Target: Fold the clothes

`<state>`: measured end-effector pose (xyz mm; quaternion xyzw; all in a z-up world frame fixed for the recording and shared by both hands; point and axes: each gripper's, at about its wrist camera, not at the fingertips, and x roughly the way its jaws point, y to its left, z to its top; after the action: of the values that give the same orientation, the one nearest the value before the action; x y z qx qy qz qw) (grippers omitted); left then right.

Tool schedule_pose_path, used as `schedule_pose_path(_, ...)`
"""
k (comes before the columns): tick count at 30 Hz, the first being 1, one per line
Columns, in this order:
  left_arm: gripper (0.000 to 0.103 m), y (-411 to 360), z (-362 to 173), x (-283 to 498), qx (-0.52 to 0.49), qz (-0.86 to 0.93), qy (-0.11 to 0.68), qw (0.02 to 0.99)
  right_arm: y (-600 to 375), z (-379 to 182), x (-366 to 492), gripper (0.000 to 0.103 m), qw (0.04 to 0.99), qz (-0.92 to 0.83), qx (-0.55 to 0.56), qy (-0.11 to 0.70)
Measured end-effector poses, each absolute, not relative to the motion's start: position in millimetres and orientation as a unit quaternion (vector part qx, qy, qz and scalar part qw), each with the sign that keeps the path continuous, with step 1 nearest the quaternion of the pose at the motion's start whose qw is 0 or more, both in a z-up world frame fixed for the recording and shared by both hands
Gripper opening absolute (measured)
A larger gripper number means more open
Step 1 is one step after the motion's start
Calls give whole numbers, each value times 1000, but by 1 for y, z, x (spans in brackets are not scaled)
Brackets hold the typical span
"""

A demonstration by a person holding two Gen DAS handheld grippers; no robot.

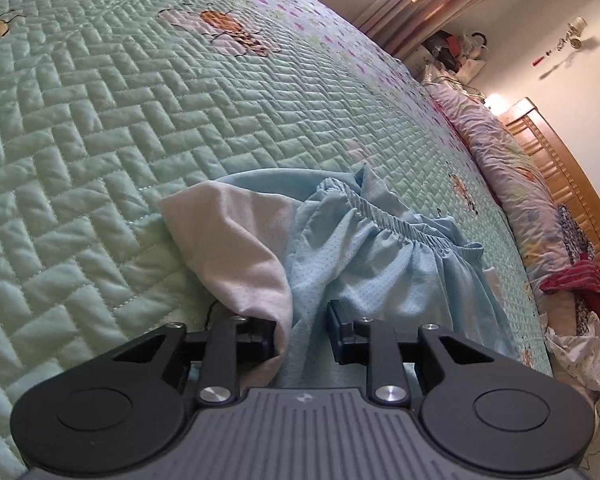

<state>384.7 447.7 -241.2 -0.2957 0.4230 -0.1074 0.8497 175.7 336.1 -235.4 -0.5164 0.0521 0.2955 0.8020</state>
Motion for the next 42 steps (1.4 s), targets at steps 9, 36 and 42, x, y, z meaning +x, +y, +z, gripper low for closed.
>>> schedule_pose_path(9, 9, 452, -238, 377, -313, -62, 409, 855, 320, -236, 174, 5, 815, 324, -477, 53)
schedule_pose_path(36, 7, 166, -141, 477, -274, -212, 365, 864, -21, -185, 262, 5, 865, 254, 370, 226)
schedule_pose_path(42, 9, 55, -195, 502, -167, -214, 442, 855, -78, -262, 261, 5, 814, 184, 476, 277)
